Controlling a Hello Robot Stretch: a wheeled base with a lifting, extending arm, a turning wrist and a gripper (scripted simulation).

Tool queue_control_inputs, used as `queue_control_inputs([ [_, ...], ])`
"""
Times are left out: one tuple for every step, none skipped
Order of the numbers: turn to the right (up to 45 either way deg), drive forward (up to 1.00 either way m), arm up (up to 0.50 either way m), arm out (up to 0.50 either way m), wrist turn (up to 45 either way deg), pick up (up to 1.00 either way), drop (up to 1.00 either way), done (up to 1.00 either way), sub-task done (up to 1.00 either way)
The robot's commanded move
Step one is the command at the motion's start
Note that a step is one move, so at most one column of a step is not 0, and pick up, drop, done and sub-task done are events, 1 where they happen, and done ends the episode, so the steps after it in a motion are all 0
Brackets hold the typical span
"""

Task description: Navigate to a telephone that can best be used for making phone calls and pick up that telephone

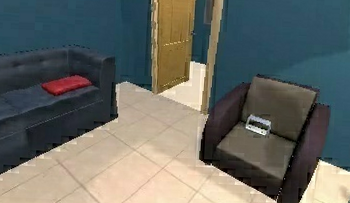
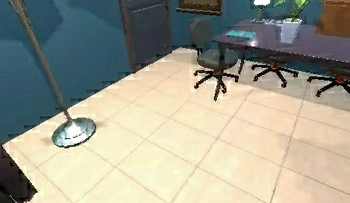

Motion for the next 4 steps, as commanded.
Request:
queue_control_inputs([
  [-45.0, 0.0, 0.0, 0.0, 0.0, 0.0, 0.0, 0.0, 0.0],
  [-6.0, 0.0, 0.0, 0.0, 0.0, 0.0, 0.0, 0.0, 0.0],
  [0.0, 0.9, 0.0, 0.0, 0.0, 0.0, 0.0, 0.0, 0.0],
  [-45.0, 0.0, 0.0, 0.0, 0.0, 0.0, 0.0, 0.0, 0.0],
])
